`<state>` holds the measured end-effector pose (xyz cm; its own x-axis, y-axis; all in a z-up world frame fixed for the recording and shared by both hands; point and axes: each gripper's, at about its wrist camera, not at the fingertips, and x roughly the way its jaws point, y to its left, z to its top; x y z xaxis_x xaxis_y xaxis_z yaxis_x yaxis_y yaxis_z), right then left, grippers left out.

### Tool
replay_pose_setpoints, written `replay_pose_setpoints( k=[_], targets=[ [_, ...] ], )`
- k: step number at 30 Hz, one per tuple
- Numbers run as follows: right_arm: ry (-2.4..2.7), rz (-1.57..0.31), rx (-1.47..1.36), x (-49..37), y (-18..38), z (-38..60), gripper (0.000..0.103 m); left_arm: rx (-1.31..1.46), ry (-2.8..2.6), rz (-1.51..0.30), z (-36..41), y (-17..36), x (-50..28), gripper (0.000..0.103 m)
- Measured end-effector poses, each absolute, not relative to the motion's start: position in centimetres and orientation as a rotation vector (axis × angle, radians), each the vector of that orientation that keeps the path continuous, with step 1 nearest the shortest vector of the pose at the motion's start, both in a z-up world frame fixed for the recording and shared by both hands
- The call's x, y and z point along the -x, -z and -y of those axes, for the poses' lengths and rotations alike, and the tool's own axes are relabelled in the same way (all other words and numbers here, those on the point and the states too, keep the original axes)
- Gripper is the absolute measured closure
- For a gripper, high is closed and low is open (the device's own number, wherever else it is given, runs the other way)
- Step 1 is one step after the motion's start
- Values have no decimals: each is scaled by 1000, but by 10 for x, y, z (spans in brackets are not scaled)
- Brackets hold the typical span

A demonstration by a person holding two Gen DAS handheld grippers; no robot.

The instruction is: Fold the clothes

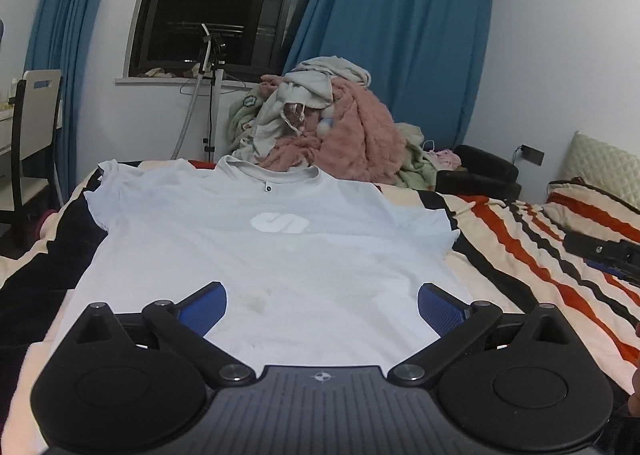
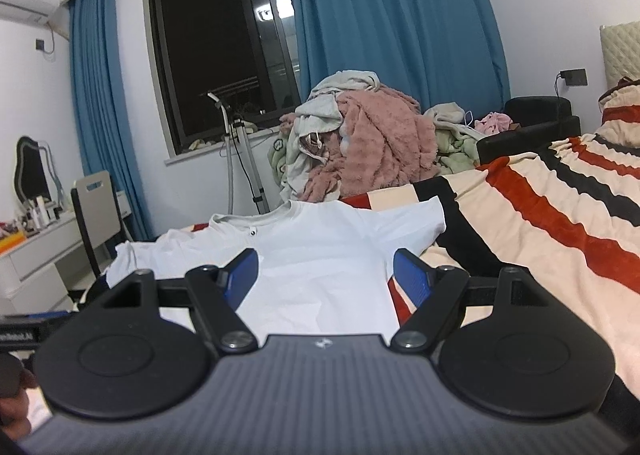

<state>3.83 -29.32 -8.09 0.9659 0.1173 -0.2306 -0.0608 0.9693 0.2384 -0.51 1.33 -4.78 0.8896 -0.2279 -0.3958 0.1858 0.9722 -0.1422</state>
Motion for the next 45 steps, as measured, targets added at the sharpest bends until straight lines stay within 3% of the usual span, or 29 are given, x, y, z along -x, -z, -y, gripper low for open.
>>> replay_pose_setpoints(
  k=[10,21,33,45],
  targets=[
    [-53,-277,-248,-62,84,287,26,78,201,-398,5,49,12,0],
    [13,-325,-555,-169,109,326,26,98,137,-437,2,64,3,0],
    [-27,-423,-1046,-276,210,413,27,149,53,-509,-8,85,-29,0],
    [-116,-402,-1081,-377,272,420,32,196,32,-584,-13,108,-67,0]
  ],
)
